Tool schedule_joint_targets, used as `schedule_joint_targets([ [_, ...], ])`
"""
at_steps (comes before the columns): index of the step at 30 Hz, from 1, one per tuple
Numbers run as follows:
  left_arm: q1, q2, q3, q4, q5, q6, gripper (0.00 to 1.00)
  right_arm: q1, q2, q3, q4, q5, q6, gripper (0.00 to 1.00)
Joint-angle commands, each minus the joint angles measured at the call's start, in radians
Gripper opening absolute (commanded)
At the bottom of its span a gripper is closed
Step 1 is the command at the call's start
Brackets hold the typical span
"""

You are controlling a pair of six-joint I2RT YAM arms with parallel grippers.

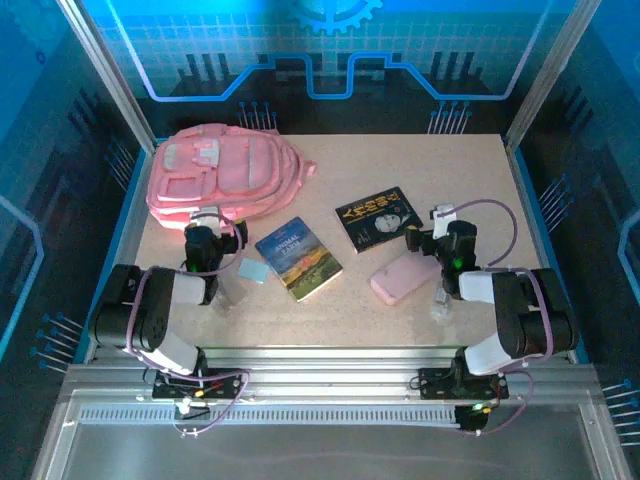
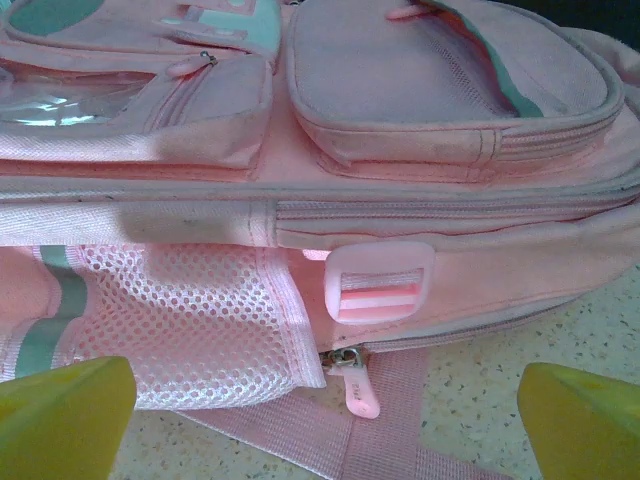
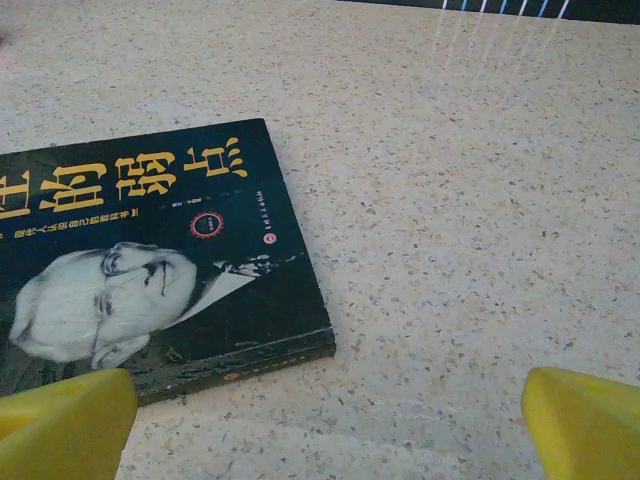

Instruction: Pack books, pencil case, and school supplies into a backpack

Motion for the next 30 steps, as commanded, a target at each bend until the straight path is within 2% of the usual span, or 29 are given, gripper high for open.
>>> schedule_joint_targets([
  [1,-0.004,0.001,0.012,0.008,0.017,0.016,0.99,0.004,0.000,0.015,0.029,-0.010,-0.018,1.00],
  [21,-0.001,0.001,0.013,0.004,0.024,0.015,0.99,-0.001,-0.002,0.016,0.029,-0.020,-0.018,1.00],
  [26,-0.019,-0.045,0.023,-0.045,-0.020,0.026,0.99,0.020,-0.083,0.117,-0.203,0.034,-0.023,1.00],
  [30,-0.051,-0.179,0.126,-0.337,-0.118,0.029,0.99,0.041,-0.164,0.250,-0.440,0.094,0.024,1.00],
])
